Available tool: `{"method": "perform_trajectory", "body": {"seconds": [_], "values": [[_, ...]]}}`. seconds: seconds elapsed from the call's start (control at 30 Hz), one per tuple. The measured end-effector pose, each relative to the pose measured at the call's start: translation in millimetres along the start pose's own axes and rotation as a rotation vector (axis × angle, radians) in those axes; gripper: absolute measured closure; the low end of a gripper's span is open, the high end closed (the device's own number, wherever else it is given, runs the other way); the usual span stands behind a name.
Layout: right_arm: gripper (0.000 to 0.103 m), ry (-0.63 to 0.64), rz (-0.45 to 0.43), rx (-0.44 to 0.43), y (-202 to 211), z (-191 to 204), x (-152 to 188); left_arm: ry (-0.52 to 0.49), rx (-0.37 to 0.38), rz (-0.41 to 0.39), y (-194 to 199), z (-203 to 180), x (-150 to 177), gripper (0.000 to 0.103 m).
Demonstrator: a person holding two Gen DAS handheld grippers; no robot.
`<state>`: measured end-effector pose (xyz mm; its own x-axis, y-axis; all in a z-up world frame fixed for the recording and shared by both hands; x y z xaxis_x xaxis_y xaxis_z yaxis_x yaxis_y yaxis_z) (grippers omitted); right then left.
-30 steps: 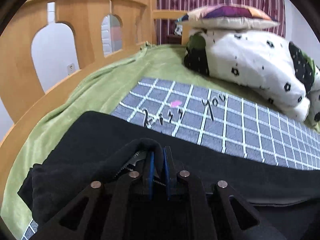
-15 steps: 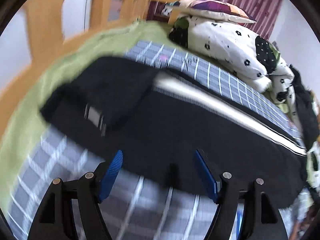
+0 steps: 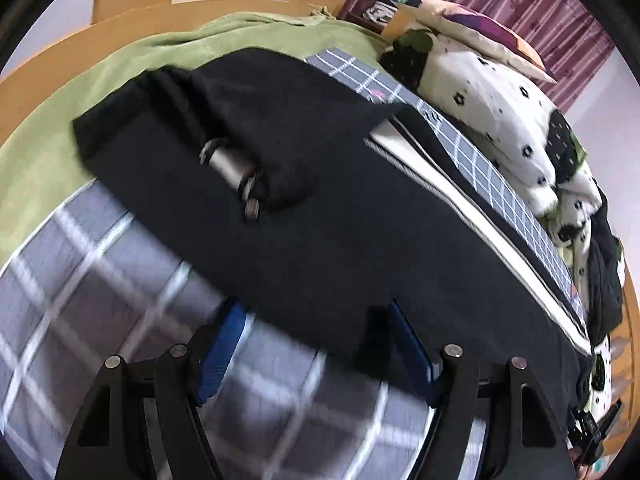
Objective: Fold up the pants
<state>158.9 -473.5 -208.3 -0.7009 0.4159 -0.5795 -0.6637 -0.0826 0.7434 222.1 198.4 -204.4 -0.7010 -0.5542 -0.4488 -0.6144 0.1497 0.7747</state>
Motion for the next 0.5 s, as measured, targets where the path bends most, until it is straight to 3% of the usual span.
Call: {"method": "perform_trajectory", "body": {"seconds": [0.03, 0.1, 0.17, 0.23, 0.37, 0.5], "values": [[0.054, -0.01, -0.005, 0.007, -5.9, -0.5, -6.4, 0.017, 0.004, -0.019, -4.5, 0.0, -6.2, 0.034], [0.065, -0.039, -0.011, 0.027, -19.8, -3.7, -18.2, 0.055, -0.019, -0.048, -13.2, 1.0, -16.0, 0.053], [0.069, -0.036, -0.019, 0.03, -27.5, -3.3, -30.1, 0.051, -0.087, -0.057, -21.5, -2.1, -27.9, 0.08], [0.074, -0.008, -0.02, 0.045, -32.1, 0.2, -39.1, 0.036, -0.088, -0.066, -18.6, -7.3, -38.3, 0.09], [0.083, 0.126, -0.118, 0.116, -10.0, 25.7, -53.9, -0.044, -0.059, -0.114, 15.3, -37.9, -55.8, 0.093], [0.084, 0.079, -0.205, 0.032, 37.1, 36.0, -81.1, -0.153, -0.035, -0.188, 71.6, -75.8, -60.8, 0.094]]}}
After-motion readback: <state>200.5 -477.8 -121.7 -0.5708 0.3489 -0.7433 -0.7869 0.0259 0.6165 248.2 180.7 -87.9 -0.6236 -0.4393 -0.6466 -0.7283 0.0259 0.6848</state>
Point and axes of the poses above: each gripper's, at about its wrist camera, not at the fingertips, and y roughly against the way its jaws point, z to its left, x to its underside, the point moved 3 cm from there along -y, roughly the way its jaws point, and after that the axes turned 5 degrees about y, right-handed, at the moved point
